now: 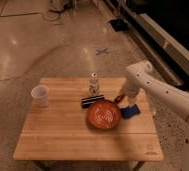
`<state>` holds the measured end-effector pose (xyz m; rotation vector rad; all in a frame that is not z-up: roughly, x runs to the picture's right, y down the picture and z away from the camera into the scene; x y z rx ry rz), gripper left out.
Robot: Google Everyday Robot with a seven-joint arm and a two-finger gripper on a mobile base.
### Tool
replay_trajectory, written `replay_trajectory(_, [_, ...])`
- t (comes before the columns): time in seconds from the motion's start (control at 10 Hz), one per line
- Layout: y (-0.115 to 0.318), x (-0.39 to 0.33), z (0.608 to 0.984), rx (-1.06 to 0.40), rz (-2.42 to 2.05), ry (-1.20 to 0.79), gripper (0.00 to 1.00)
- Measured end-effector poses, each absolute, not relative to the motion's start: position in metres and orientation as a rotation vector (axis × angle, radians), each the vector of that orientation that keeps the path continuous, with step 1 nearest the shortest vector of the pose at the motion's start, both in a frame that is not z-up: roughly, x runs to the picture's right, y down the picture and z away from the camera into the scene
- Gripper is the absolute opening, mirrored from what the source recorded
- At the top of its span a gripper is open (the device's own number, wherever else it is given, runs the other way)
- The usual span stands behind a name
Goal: Place the pepper in the ceramic bowl
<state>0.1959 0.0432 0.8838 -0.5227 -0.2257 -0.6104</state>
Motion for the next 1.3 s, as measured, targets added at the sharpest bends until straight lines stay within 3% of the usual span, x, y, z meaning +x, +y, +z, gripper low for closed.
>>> replay_trajectory(0.6, [0.030,0.197,0.935,-0.520,-0.687,-0.224,0.65])
replay_trajectory(1.3, [0.040,0.195,0.968,-0.543,-0.733,-0.209,0.62])
